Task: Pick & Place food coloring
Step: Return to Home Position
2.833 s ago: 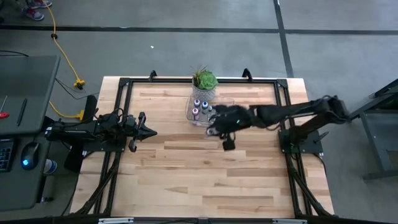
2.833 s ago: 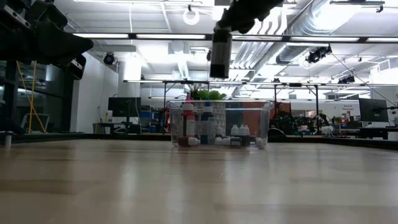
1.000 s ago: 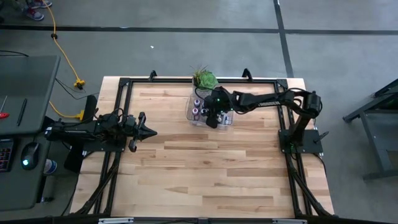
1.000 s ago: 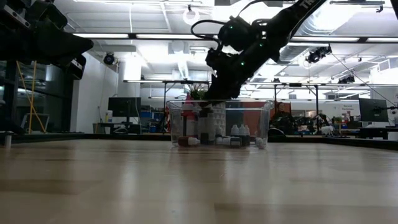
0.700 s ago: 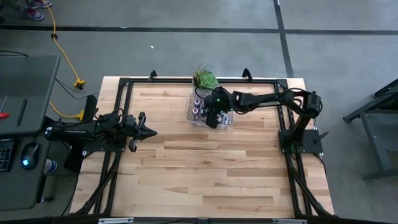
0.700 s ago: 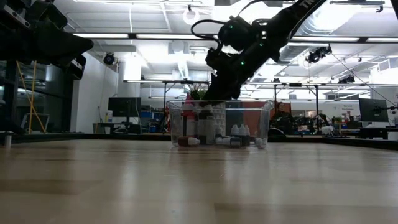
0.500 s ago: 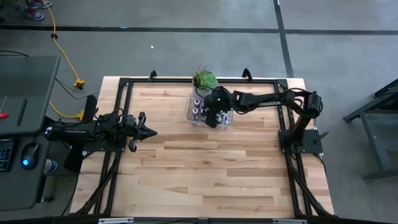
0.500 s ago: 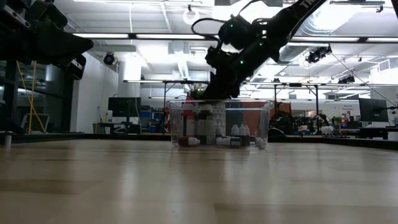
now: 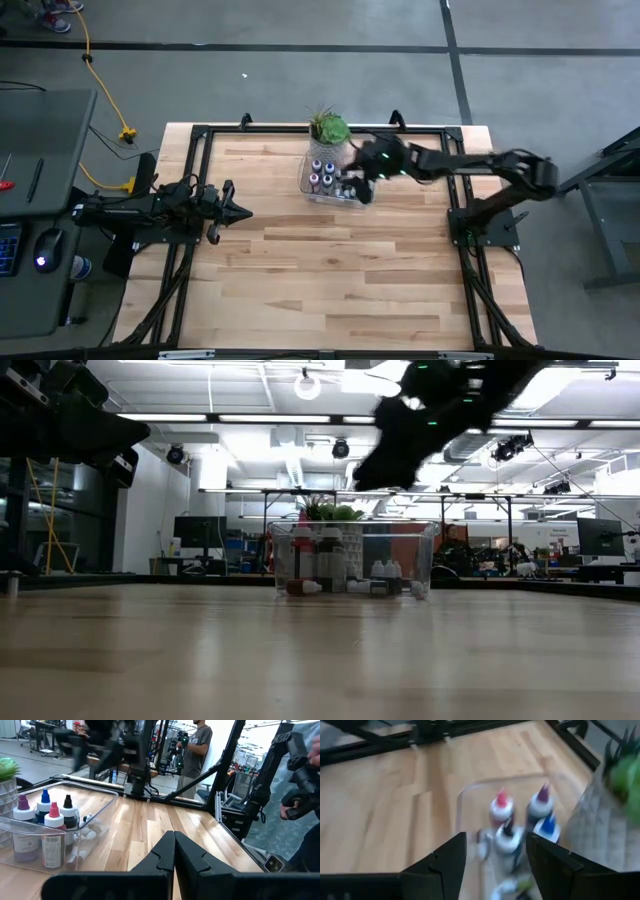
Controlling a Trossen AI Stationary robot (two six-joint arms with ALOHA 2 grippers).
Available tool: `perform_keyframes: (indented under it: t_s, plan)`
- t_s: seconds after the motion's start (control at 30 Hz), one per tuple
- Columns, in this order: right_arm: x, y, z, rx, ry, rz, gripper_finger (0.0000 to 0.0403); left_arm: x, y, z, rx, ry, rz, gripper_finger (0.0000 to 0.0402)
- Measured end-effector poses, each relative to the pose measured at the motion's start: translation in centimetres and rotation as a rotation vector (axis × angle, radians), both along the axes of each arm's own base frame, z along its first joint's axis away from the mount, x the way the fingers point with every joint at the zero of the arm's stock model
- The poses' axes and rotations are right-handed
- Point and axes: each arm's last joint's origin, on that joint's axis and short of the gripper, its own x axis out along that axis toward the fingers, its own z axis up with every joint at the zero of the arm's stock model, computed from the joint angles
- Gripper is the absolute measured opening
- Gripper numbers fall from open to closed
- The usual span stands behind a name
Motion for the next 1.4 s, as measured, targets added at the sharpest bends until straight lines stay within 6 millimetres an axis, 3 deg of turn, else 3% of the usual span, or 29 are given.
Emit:
perform_keyframes:
  t_s: [0.23, 0.37, 0.5, 0.87, 1.23, 1.4]
  plan:
    - [-7.7, 3.8, -2.6, -0.013, -0.139, 0.061, 0.0145, 0.0, 0.0, 0.0, 0.000, 0.000, 0.000, 0.0000]
    - [-11.9, 5.8, -4.5, -0.030, -0.222, 0.086, 0.0086, 0.0, 0.0, 0.0, 0.000, 0.000, 0.000, 0.0000]
    - [-14.7, 7.3, -5.4, 0.004, -0.280, 0.123, 0.0015, 0.0, 0.0, 0.0, 0.000, 0.001, 0.000, 0.0000]
    - [-18.0, 9.2, -6.3, 0.015, -0.343, 0.225, 0.0001, 0.0, 0.0, 0.0, 0.000, 0.000, -0.001, 0.0000]
    - [-19.4, 9.0, -5.6, -0.098, -0.414, 0.082, 0.0000, 0.0, 0.0, 0.0, 0.000, 0.001, 0.000, 0.0000]
    - [-19.9, 9.2, -5.1, -0.084, -0.477, 0.108, 0.0000, 0.0, 0.0, 0.0, 0.000, 0.000, 0.000, 0.0000]
